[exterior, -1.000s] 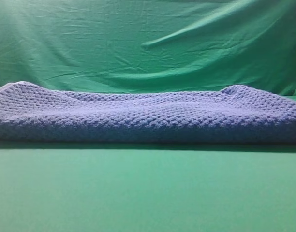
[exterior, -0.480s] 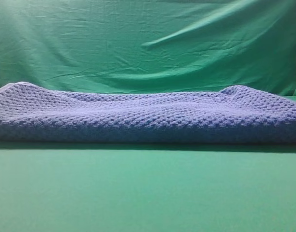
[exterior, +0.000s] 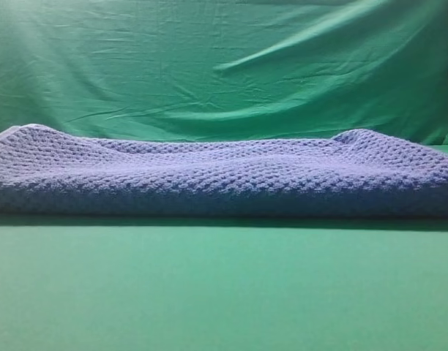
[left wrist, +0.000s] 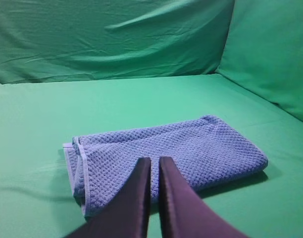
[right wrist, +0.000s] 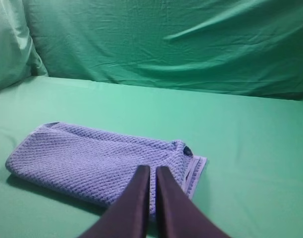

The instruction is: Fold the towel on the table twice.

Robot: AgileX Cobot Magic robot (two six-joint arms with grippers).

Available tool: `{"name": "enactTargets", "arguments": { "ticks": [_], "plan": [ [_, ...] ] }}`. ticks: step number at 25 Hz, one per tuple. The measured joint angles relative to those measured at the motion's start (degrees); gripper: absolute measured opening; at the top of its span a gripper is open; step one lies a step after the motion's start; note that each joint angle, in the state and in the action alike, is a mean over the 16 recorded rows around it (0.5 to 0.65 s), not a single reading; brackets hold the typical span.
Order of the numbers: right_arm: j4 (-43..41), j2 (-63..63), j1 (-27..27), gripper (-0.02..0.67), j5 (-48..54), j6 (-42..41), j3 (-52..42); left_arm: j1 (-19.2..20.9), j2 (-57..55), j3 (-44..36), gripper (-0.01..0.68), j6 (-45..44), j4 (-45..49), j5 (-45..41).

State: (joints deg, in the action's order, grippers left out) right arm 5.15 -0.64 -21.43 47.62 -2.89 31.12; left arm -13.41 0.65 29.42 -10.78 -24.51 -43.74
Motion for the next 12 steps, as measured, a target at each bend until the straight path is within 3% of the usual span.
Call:
{"name": "enactTargets", "arguments": {
  "ticks": [6,12],
  "plan": [
    [0.17,1.51,0.06,0.062,-4.8,-0.36,-4.54,0.0,0.24,-5.04,0.07,0.92,1.93,6.86],
    [-0.29,1.52,0.12,0.09,-16.53,-0.62,-12.14,0.0,0.24,-12.81,0.07,1.02,4.34,17.84]
  ]
}}
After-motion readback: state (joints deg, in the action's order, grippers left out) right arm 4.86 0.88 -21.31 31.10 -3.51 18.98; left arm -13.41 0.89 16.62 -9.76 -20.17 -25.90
